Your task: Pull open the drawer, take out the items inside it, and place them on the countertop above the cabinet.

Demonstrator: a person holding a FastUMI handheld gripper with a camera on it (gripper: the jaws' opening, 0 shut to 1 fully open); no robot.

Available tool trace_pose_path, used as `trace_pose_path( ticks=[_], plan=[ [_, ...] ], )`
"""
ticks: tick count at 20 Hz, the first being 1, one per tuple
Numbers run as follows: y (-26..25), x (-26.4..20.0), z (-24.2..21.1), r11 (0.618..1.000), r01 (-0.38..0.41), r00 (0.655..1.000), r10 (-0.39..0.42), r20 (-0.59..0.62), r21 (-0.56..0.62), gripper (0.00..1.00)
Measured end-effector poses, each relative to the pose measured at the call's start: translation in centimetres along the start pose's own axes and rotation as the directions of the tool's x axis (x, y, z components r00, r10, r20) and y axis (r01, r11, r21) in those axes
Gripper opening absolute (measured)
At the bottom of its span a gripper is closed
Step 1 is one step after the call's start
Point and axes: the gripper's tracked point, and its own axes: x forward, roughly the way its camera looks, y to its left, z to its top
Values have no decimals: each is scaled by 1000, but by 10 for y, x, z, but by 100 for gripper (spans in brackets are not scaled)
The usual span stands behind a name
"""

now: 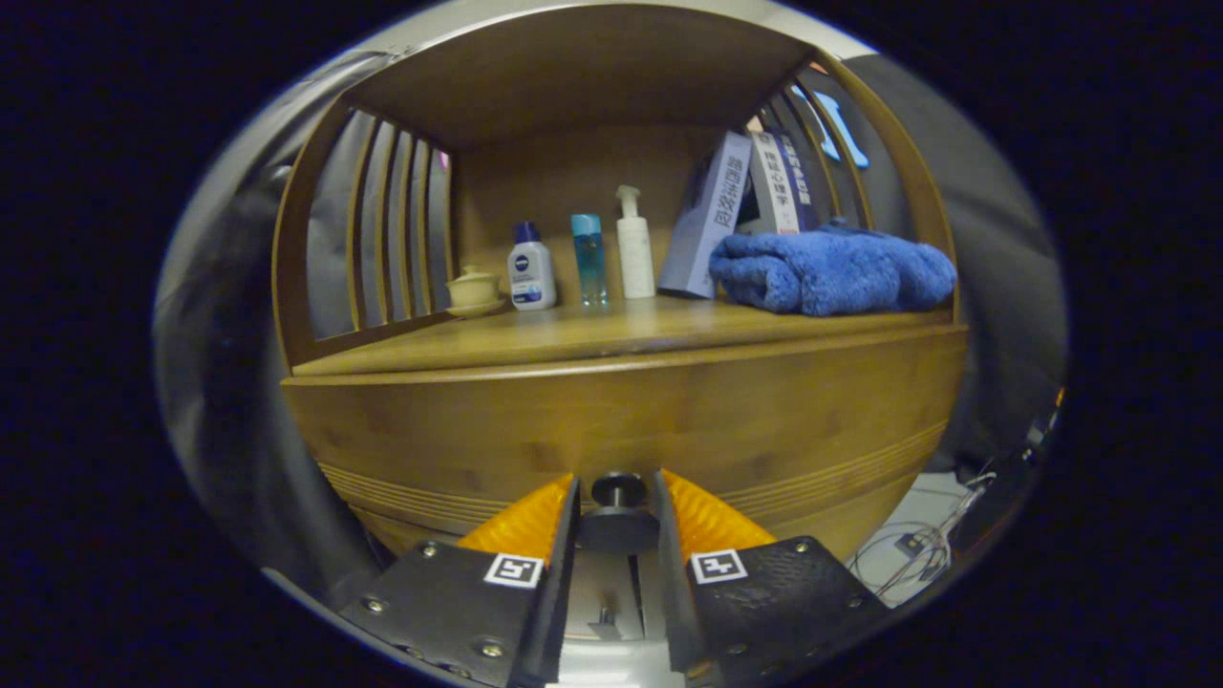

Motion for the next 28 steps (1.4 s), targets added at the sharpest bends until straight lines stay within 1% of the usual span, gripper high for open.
trace_pose_path(
  ticks=[3, 5, 6, 8, 11, 15, 18, 22, 27, 28],
  plan=[
    [1, -1, -5, 1000, -1, 1000, 1, -11, 24, 42],
    [3, -3, -7, 1000, -17, 1000, 17, -11, 3, 42],
    [3, -3, -7, 1000, -17, 1000, 17, -4, -25, 37],
    [2, -7, -7, 998, 1, 1000, 0, 17, -66, 32],
    [2, -14, -8, 998, 2, 1000, -1, 25, -56, 32],
    [0, -52, -18, 999, 5, 1000, -4, 9, -52, 32],
    [-1, -74, -22, 1000, 13, 1000, -13, 12, -27, 32],
    [-2, -106, -29, 998, 26, 1000, -26, 12, -59, 32],
    [-4, -142, -43, 997, 18, 1000, -18, -6, -75, 32],
    [-4, -150, -41, 997, 13, 1000, -13, 11, -71, 32]
  ],
)
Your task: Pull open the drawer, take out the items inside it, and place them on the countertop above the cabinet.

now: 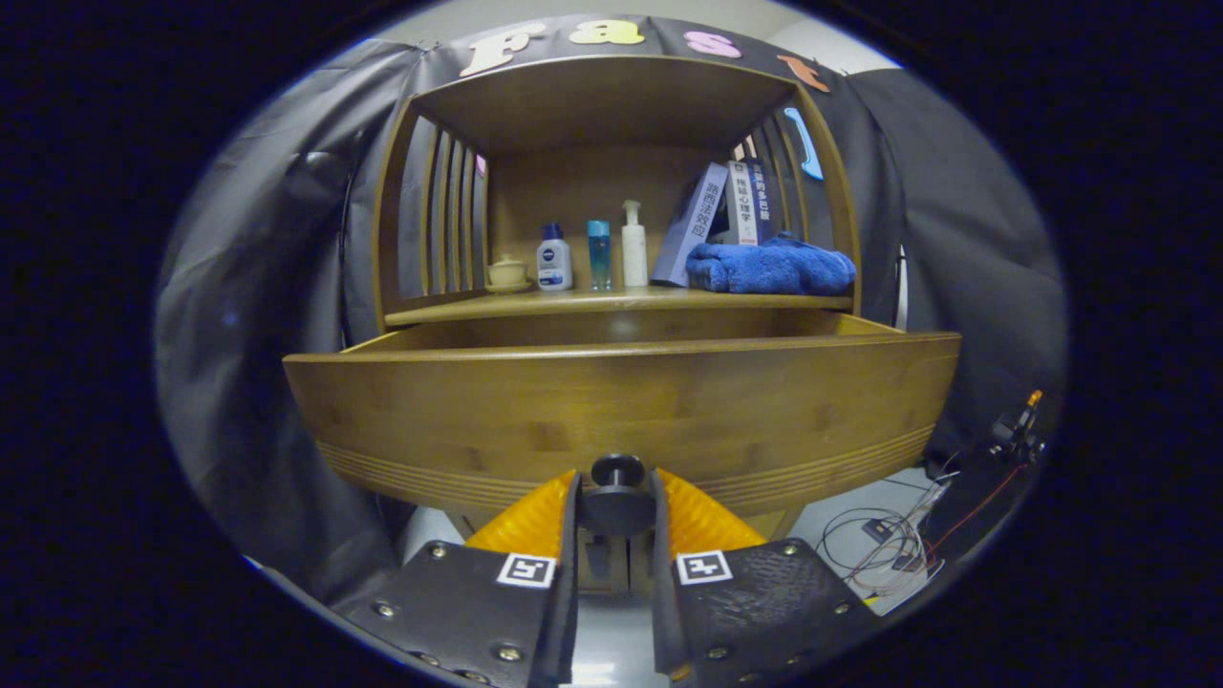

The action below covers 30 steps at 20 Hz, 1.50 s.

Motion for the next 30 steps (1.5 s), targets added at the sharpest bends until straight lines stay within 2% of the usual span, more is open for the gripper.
trace_pose_path(
  ticks=[4, 11, 13, 16, 19, 23, 26, 28, 30],
  plan=[
    [0, -26, -9, 1000, -9, 1000, 9, -18, -8, 32],
    [-1, -29, -10, 1000, -6, 999, 7, -51, 12, 32],
    [2, -30, -11, 999, -9, 995, 12, -100, 32, 33],
    [22, -38, 10, 996, -80, 991, 85, -108, 50, 66],
    [27, -47, 38, 998, -62, 995, 61, -84, -6, 99],
    [44, -48, 69, 997, -75, 991, 74, -108, -8, 100],
    [43, -33, 95, 999, -43, 991, 45, -129, 20, 99],
    [39, -14, 103, 999, -18, 985, 23, -171, 34, 99],
    [35, 10, 98, 999, -7, 965, 20, -261, 48, 99]
  ],
)
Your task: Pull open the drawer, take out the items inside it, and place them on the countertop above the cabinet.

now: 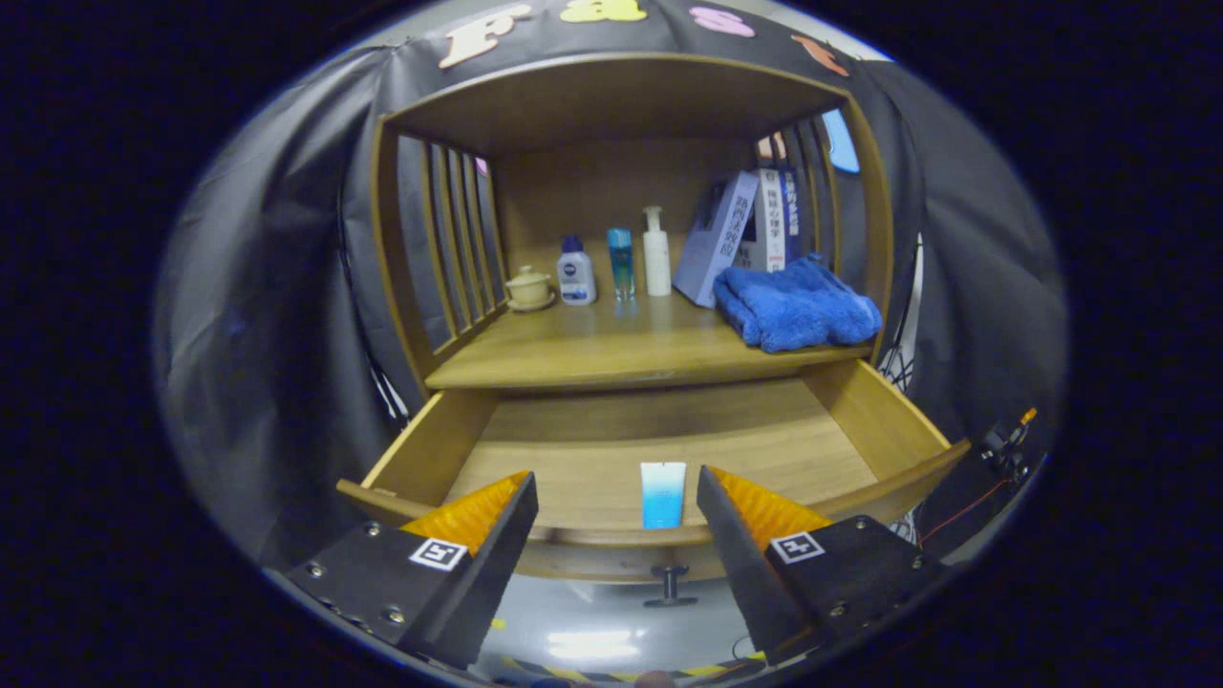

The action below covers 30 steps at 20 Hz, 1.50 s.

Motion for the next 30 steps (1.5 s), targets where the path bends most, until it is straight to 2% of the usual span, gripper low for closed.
trace_pose_path(
  ticks=[1, 4, 6, 9, 11, 12, 15, 17, 19, 22, 23, 24, 25, 26, 27, 28, 30],
  plan=[
    [-1, 13, 1, 1000, 9, 999, -8, -42, 11, 100],
    [-27, 45, -6, 992, 129, 978, -126, -166, 8, 100],
    [-39, 64, -14, 987, 162, 959, -161, -232, -15, 100],
    [-44, 78, -35, 985, 143, 930, -168, -326, -102, 100],
    [-41, 87, -50, 987, 98, 903, -141, -406, -125, 98],
    [-39, 91, -58, 990, 84, 888, -127, -443, -115, 92],
    [-46, 97, -70, 988, 113, 851, -153, -502, -109, 78],
    [-48, 105, -70, 988, 119, 847, -152, -509, -96, 74],
    [-40, 105, -79, 993, 111, 826, -118, -551, -46, 52],
    [-35, 111, -83, 996, 88, 809, -90, -580, -32, 55],
    [-39, 114, -91, 995, 91, 791, -99, -603, -44, 56],
    [-39, 111, -86, 995, 101, 788, -95, -608, -24, 45],
    [-40, 112, -87, 994, 103, 781, -96, -617, -25, 45],
    [-41, 115, -87, 994, 106, 789, -97, -607, -20, 44],
    [-42, 113, -83, 993, 112, 795, -108, -597, -31, 38],
    [-43, 111, -79, 993, 112, 811, -115, -573, -42, 38],
    [-33, 107, -68, 997, 67, 857, -71, -510, -26, 38]
  ],
)
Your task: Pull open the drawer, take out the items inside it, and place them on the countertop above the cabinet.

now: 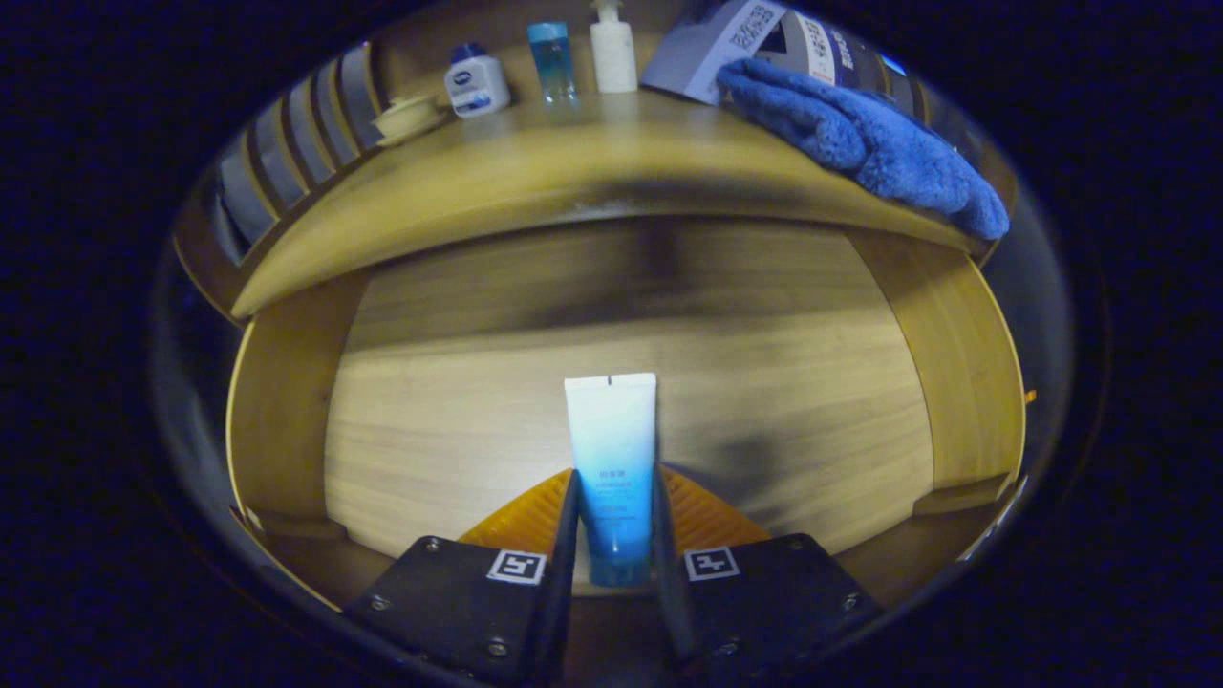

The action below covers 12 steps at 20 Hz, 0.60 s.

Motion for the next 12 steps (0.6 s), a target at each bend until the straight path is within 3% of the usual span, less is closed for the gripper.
trace_pose_path(
  ticks=[3, 6, 12],
  plan=[
    [17, -26, 8, 996, -86, 991, 85, 103, 3, 38],
    [20, -53, 17, 992, -126, 965, 121, 232, 4, 38],
    [7, -92, 39, 995, -96, 887, 85, 455, 2, 38]
  ],
)
